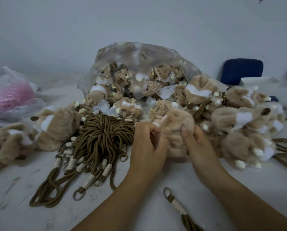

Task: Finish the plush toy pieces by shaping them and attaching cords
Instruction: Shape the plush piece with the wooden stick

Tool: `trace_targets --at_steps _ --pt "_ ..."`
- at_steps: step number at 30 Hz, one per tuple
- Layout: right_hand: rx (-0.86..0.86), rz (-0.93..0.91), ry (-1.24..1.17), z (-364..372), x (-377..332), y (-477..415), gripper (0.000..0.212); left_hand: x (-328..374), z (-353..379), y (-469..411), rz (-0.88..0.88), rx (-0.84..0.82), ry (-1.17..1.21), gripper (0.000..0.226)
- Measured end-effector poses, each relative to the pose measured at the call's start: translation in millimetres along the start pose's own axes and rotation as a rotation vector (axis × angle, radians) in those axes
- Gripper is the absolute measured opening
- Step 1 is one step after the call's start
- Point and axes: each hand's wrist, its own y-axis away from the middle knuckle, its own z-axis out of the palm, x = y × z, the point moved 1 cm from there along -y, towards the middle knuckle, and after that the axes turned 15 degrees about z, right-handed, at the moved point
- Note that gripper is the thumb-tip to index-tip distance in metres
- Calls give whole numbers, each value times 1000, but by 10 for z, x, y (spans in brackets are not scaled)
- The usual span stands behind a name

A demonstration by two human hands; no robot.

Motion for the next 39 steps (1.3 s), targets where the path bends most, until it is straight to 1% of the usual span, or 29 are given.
trace_targets --at_steps 2,5,6,7,8,9,10,11,12,14,15,16,17,18,20,21,22,24,26,29,32,34,36,37,39 --pt "-130 46 -156 -8 -14 -18 30 -24 -5 22 -37 -9 -15 33" --pt "-323 135 -341 6 -3 -24 38 -63 36 23 -149 -181 -23 73" --pt "-389 162 -375 10 1 -25 40 -70 47 9 -162 -227 -25 84" --pt "-446 191 -383 7 1 -19 41 -73 46 -8 -150 -253 -34 90" --pt "-486 218 -379 8 -3 -9 41 -86 40 -27 -126 -263 -41 87" --pt "-506 242 -362 6 -5 0 42 -91 30 -38 -105 -261 -44 78" --pt "-490 256 -322 6 -10 14 43 -79 16 -36 -111 -252 -50 64" --pt "-418 228 -217 6 -11 25 45 -54 6 -32 -138 -241 -58 51" --pt "-294 165 -54 2 -17 27 46 -46 1 -23 -167 -222 -68 41" --pt "13 -66 329 -51 -25 8 45 -68 -13 -12 -204 -137 -106 34" --pt "128 -177 480 -98 -29 -21 43 -90 -29 -15 -218 -86 -127 33" --pt "205 -237 611 -153 -26 -67 39 -109 -51 -21 -222 -34 -143 32" --pt "251 -246 753 -198 -9 -115 32 -125 -73 -24 -213 5 -160 31" --pt "271 -201 928 -223 20 -150 30 -138 -88 -28 -193 26 -181 30" --pt "249 -76 1308 -230 111 -169 43 -152 -86 -26 -164 17 -226 27" --pt "221 -56 1428 -215 154 -166 47 -151 -78 -24 -160 10 -241 26" --pt "206 -62 1487 -190 179 -155 49 -155 -71 -25 -161 11 -248 27" --pt "209 -97 1499 -160 167 -138 47 -162 -73 -27 -170 29 -249 28" --pt "235 -140 1466 -164 111 -123 41 -170 -84 -26 -191 48 -234 28" --pt "281 -167 1337 -145 39 -77 36 -176 -82 -28 -214 48 -227 30" --pt "317 -134 1246 -140 29 -71 29 -175 -80 -28 -211 43 -232 32" --pt "341 -58 1234 -150 41 -80 28 -170 -82 -26 -208 37 -231 31" --pt "343 32 1298 -175 79 -114 40 -161 -83 -23 -201 30 -229 31" --pt "342 57 1333 -180 89 -126 42 -155 -85 -23 -200 27 -227 32" --pt "347 30 1378 -179 82 -123 31 -139 -91 -29 -197 29 -224 31"
